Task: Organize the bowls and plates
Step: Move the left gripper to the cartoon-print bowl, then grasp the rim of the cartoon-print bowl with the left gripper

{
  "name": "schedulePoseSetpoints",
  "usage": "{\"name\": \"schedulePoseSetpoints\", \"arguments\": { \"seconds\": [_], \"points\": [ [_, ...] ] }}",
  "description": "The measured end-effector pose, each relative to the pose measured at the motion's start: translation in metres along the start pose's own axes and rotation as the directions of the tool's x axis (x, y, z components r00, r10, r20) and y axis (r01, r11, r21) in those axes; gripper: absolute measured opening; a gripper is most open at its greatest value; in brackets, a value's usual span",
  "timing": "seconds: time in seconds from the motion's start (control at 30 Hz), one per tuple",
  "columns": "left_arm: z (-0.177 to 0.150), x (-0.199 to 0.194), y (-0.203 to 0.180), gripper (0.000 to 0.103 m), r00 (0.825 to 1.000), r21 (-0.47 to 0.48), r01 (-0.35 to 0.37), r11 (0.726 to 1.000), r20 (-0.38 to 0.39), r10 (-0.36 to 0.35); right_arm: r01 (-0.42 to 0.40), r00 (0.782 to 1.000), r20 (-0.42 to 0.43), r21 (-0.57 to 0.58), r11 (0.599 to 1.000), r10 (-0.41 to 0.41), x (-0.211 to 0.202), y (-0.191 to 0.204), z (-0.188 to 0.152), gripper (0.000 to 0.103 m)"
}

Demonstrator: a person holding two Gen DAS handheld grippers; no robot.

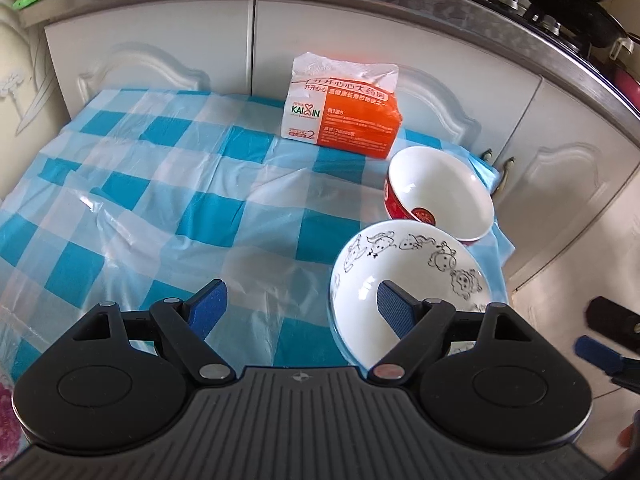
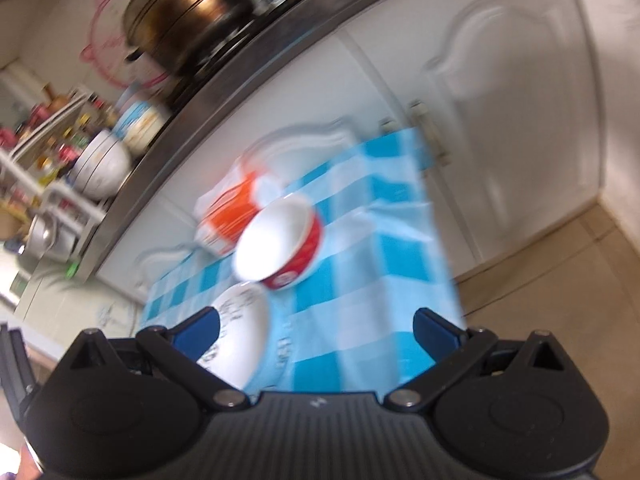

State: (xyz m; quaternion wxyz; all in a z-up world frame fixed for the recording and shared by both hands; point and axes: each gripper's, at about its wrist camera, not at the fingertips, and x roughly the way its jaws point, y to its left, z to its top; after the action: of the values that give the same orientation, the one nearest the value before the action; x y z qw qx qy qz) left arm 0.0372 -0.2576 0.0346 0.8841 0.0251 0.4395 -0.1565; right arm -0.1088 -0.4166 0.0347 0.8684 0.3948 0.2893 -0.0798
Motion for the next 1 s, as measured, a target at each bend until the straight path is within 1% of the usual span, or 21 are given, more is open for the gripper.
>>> {"name": "schedulePoseSetpoints", "arguments": {
  "seconds": [0.2,0.27,0.3,0.33,0.37,0.4,0.43,0.47,0.5,0.53,0.6,0.63,0.67,0.73,0.8,1.0],
  "points": [
    [0.001,0.024,-0.004,0.084,1.0,0.009,0.019,1.0,-0.02,-0.019,-0.046,0.998,-0.033,0.021,0.999,0.047,0.038,0.013,0.0,0.102],
    [0.0,0.032,-0.004,0.071,0.999,0.001,0.024,1.0,-0.035,-0.024,-0.056,0.997,-0.044,0.026,0.998,0.057,0.048,0.015,-0.001,0.1],
    [-0.001,0.035,-0.004,0.067,0.999,-0.003,0.029,1.0,-0.041,-0.029,-0.071,0.996,-0.052,0.031,0.997,0.073,0.053,0.015,-0.002,0.096],
    [-0.002,0.039,-0.004,0.061,0.998,-0.005,0.034,0.999,-0.047,-0.035,-0.081,0.995,-0.06,0.038,0.996,0.083,0.058,0.016,-0.003,0.092],
    [-0.002,0.042,-0.005,0.057,0.998,-0.004,0.039,0.999,-0.051,-0.039,-0.084,0.994,-0.067,0.047,0.995,0.087,0.062,0.016,-0.004,0.09],
    [-0.003,0.045,-0.005,0.054,0.997,0.0,0.044,0.999,-0.056,-0.044,-0.087,0.993,-0.077,0.056,0.995,0.091,0.067,0.016,-0.005,0.084],
    [-0.004,0.048,-0.006,0.049,0.997,0.004,0.047,0.999,-0.062,-0.047,-0.091,0.992,-0.085,0.061,0.994,0.096,0.07,0.015,-0.007,0.079],
    [-0.005,0.051,-0.007,0.042,0.996,0.007,0.053,0.999,-0.069,-0.052,-0.089,0.991,-0.091,0.064,0.994,0.095,0.072,0.015,-0.008,0.076],
    [-0.005,0.053,-0.008,0.04,0.995,0.008,0.057,0.998,-0.077,-0.057,-0.086,0.991,-0.099,0.067,0.994,0.093,0.075,0.015,-0.01,0.07],
    [-0.006,0.055,-0.008,0.038,0.995,0.005,0.061,0.998,-0.084,-0.061,-0.083,0.99,-0.108,0.069,0.994,0.09,0.078,0.015,-0.012,0.067],
    [-0.008,0.058,-0.01,0.033,0.993,0.001,0.08,0.997,-0.086,-0.08,-0.074,0.99,-0.119,0.072,0.995,0.082,0.082,0.014,-0.015,0.056],
    [-0.008,0.058,-0.012,0.029,0.993,0.009,0.085,0.996,-0.086,-0.083,-0.065,0.99,-0.123,0.072,0.995,0.073,0.084,0.014,-0.016,0.053],
    [-0.008,0.058,-0.014,0.025,0.993,0.02,0.085,0.996,-0.085,-0.083,-0.057,0.99,-0.128,0.072,0.996,0.066,0.085,0.012,-0.018,0.047],
    [-0.009,0.058,-0.017,0.025,0.994,0.032,0.075,0.997,-0.081,-0.072,-0.055,0.988,-0.137,0.08,0.995,0.065,0.087,0.011,-0.021,0.038],
    [-0.009,0.057,-0.017,0.025,0.994,0.025,0.071,0.997,-0.08,-0.069,-0.051,0.987,-0.149,0.09,0.995,0.064,0.088,0.009,-0.023,0.033],
    [-0.011,0.053,-0.016,0.023,0.994,0.028,0.069,0.997,-0.089,-0.067,-0.035,0.988,-0.144,0.091,0.995,0.048,0.087,0.011,-0.025,0.031]
  ]
}}
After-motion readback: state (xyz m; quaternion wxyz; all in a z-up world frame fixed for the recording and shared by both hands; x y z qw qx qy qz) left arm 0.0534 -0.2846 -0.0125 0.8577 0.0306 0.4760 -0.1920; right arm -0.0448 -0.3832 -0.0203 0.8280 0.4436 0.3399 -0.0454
